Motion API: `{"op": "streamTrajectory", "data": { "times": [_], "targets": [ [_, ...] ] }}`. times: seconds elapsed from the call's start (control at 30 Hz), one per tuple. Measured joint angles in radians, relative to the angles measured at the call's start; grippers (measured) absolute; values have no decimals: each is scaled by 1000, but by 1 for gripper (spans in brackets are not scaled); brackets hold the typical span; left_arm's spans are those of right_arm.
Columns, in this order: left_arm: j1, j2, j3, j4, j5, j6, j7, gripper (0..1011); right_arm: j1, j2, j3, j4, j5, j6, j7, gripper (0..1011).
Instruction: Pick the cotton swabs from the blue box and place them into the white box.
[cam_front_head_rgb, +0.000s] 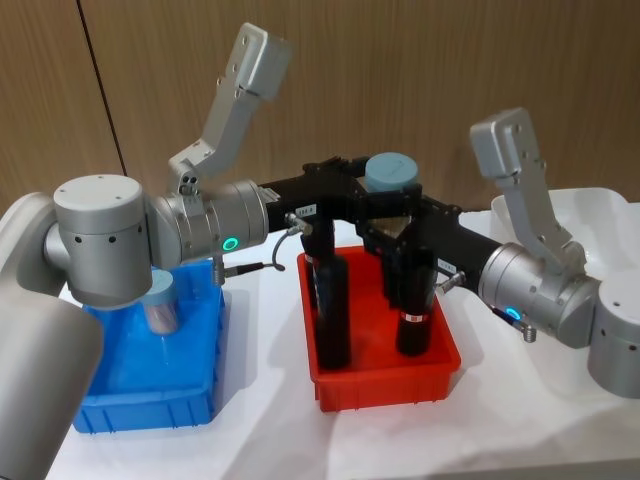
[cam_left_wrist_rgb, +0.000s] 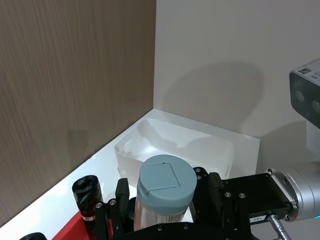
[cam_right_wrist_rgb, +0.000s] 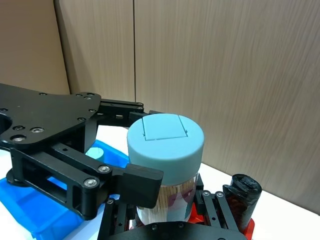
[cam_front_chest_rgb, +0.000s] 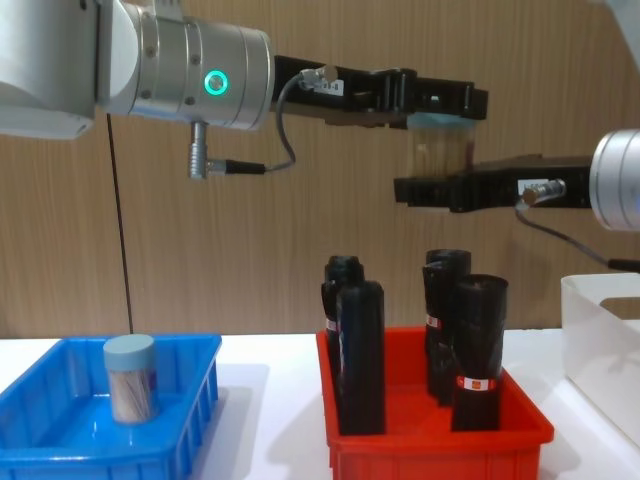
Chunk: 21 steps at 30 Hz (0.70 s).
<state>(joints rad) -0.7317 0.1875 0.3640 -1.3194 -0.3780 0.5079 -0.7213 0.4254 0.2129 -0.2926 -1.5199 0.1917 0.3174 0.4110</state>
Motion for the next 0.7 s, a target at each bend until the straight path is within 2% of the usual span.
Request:
{"op": "streamTrajectory", "data": {
  "times": [0.3,0.7],
  "targets": [
    [0,0,-1,0,0,0,0,1003,-1,4,3,10,7,-6,-14,632],
    [0,0,-1,0,0,0,0,1003,6,15,21,64,7,-27,-54,632]
  ]
}}
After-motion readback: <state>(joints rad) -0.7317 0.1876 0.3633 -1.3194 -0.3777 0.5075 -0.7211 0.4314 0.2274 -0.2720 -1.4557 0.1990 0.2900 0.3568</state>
